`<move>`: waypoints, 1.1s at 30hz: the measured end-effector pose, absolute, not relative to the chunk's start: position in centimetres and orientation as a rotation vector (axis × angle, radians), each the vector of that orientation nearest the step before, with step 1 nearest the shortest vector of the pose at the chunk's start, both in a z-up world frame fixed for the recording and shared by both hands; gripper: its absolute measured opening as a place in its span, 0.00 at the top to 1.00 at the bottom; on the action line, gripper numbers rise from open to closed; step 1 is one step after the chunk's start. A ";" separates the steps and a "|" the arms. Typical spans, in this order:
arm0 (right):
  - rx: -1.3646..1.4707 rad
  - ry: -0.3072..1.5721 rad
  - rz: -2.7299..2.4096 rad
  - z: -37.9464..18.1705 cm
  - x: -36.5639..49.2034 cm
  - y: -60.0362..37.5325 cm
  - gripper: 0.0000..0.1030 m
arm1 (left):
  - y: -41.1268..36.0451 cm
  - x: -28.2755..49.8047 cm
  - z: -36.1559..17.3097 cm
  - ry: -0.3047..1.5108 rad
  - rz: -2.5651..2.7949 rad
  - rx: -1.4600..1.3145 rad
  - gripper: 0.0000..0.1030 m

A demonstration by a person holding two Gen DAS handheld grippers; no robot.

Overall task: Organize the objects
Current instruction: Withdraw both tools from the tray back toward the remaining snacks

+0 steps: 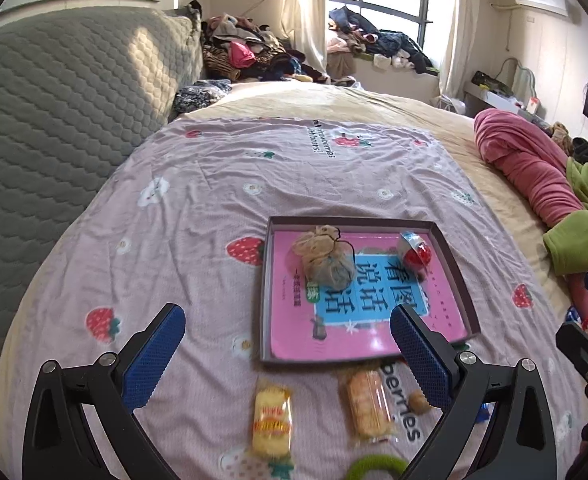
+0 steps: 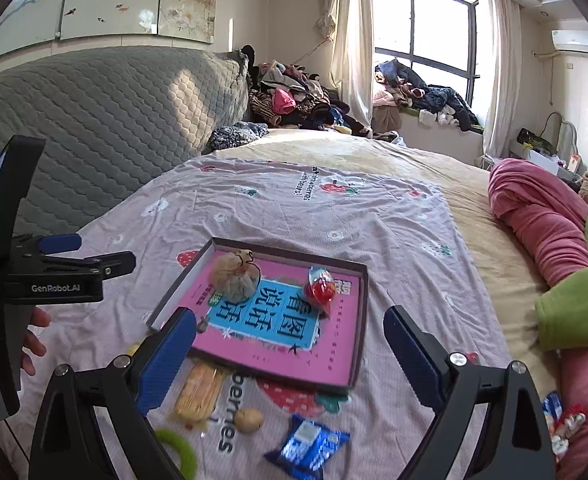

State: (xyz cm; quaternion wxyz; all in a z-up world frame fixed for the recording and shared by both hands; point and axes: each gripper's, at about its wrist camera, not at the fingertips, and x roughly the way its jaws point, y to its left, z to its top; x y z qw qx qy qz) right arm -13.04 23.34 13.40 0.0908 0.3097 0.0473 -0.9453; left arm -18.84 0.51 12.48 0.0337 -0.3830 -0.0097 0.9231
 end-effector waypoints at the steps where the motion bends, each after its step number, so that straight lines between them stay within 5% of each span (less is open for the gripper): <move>1: 0.924 0.146 -2.813 13.6 -12.6 23.3 0.08 | 0.4 -18.4 12.5 -0.030 2.839 -1.181 0.01; 33: 1.010 0.243 -2.811 13.8 -1.8 21.7 0.07 | -0.8 -8.1 11.8 -0.020 2.789 -1.241 0.01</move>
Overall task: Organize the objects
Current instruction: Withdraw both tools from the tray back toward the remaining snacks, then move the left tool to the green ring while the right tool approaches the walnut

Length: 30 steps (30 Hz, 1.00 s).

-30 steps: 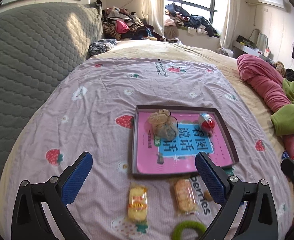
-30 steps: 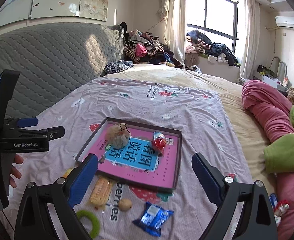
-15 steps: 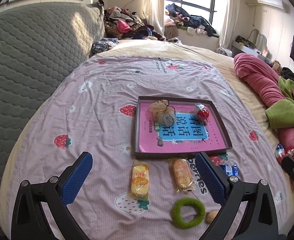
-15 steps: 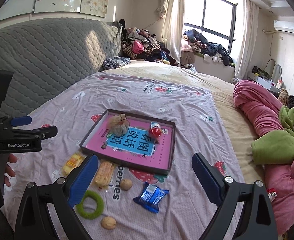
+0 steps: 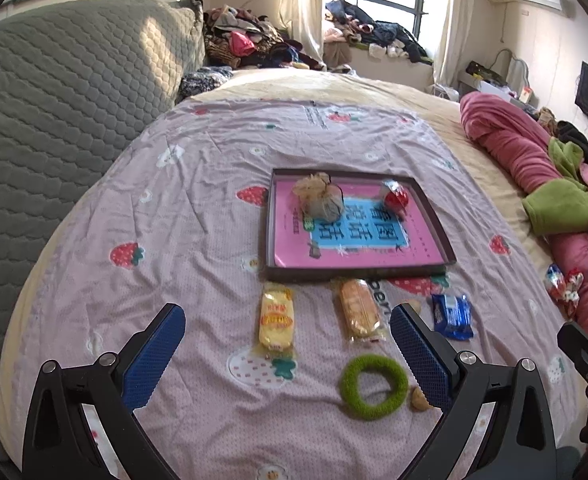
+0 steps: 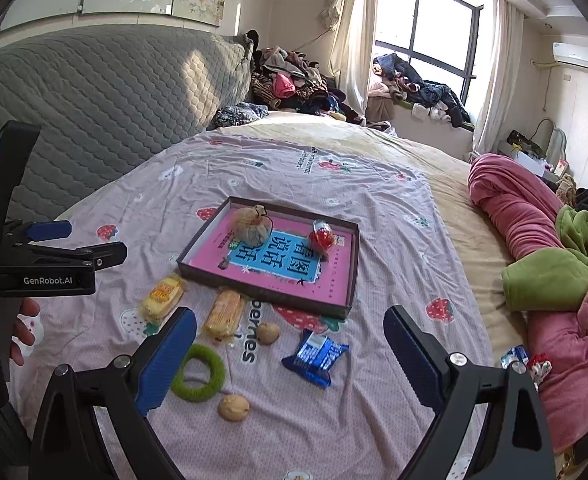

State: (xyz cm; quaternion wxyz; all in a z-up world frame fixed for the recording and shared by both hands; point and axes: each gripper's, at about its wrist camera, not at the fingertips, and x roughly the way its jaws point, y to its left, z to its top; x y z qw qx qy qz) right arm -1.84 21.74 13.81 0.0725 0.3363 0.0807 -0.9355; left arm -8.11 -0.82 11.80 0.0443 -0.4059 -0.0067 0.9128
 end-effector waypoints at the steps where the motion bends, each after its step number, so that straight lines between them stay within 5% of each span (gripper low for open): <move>1: 1.012 0.242 -2.809 13.7 -1.6 21.8 0.07 | -0.7 -7.9 11.5 -0.016 2.785 -1.247 0.01; 30: 1.111 0.319 -2.767 6.9 3.2 22.1 0.08 | 1.6 -4.5 4.0 0.064 2.712 -1.381 0.01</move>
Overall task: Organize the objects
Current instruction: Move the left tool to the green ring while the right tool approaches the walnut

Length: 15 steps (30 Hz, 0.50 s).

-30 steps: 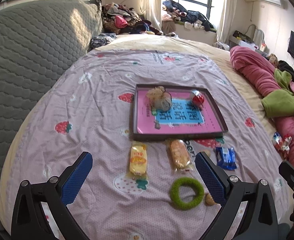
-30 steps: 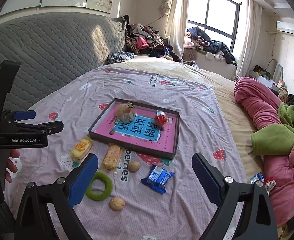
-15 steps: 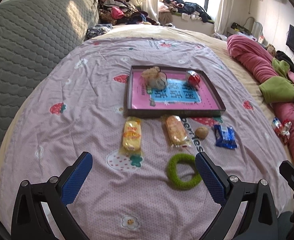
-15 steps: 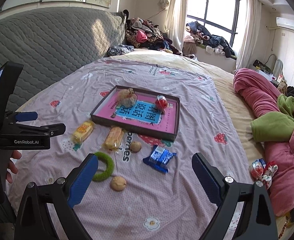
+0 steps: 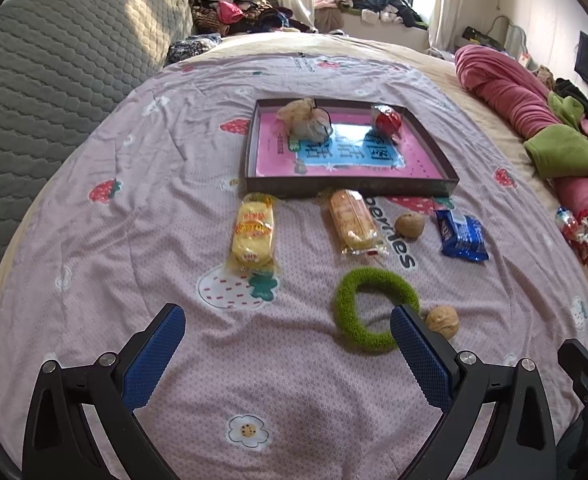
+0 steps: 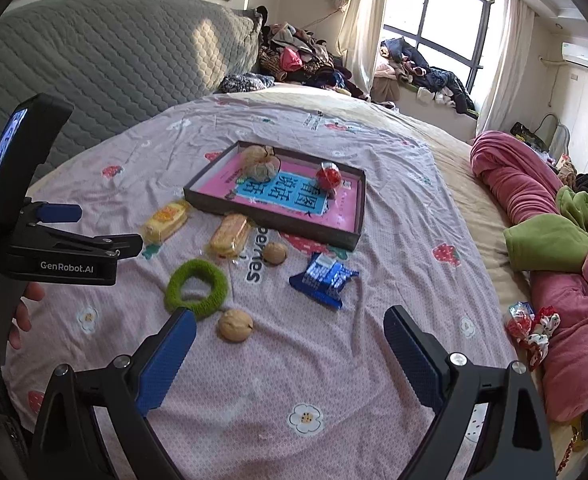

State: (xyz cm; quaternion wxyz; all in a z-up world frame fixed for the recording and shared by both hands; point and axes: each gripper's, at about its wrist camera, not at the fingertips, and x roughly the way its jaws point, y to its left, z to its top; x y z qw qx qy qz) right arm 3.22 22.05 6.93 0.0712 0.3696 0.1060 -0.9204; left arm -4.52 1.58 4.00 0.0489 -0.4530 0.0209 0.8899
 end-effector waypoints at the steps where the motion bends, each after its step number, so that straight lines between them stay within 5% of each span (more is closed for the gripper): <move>1: 1.115 0.317 -2.764 6.7 3.2 22.1 0.07 | 1.7 -4.5 3.7 0.069 2.707 -1.387 0.01; 15: 1.150 0.374 -2.728 3.4 2.7 21.1 0.08 | 2.7 -4.4 1.1 0.080 2.683 -1.415 0.01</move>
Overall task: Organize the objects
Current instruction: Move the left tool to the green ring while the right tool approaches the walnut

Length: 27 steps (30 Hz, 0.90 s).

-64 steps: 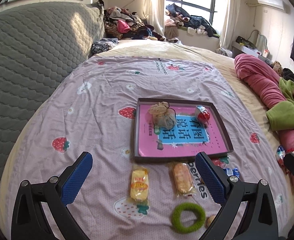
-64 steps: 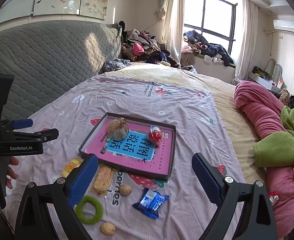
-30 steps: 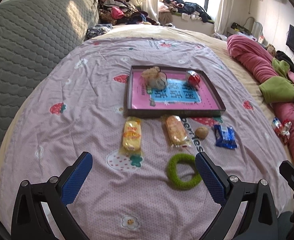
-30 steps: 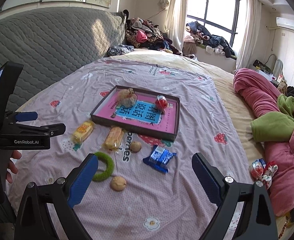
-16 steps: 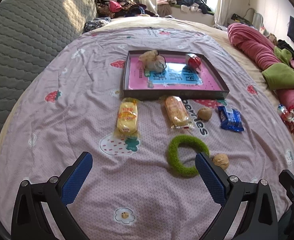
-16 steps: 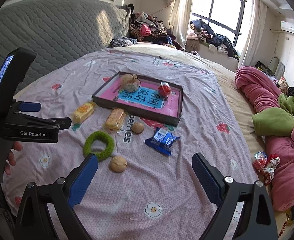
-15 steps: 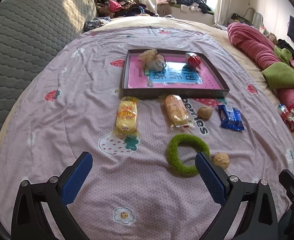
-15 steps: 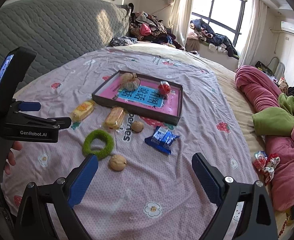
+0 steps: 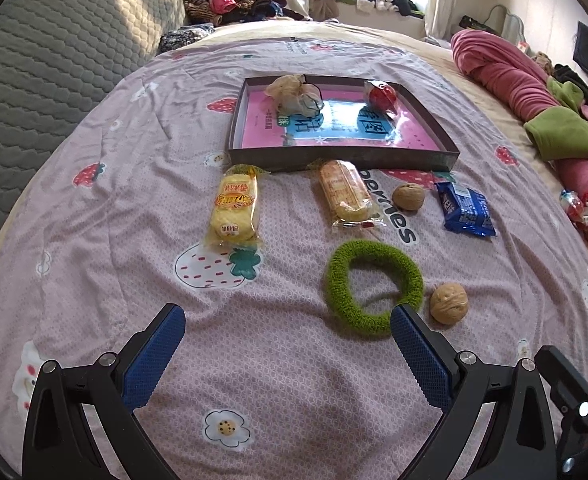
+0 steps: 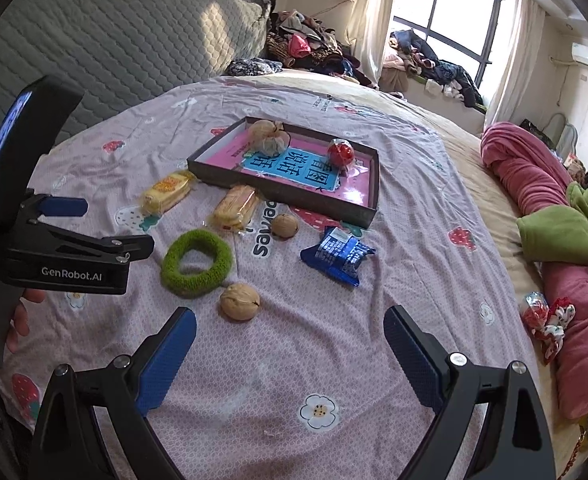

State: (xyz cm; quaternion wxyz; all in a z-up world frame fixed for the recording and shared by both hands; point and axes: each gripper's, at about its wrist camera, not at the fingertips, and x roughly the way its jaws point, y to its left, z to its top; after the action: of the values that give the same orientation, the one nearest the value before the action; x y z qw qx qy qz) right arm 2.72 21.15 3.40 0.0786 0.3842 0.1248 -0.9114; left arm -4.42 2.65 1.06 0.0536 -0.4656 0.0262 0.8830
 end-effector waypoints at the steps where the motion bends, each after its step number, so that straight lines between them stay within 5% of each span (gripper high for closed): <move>1: 1.148 0.375 -2.725 3.2 2.7 21.1 0.08 | 2.7 -4.5 0.9 0.080 2.685 -1.419 0.01; 27: 1.229 0.349 -2.660 -1.8 -0.2 20.4 0.08 | 3.9 -7.1 -2.8 0.088 2.670 -1.462 0.01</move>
State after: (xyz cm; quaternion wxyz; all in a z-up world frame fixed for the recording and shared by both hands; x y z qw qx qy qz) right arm -0.25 20.37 -1.81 0.0953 0.4145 0.1178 -0.8973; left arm -7.08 3.92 -2.82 0.0479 -0.4795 0.0289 0.8758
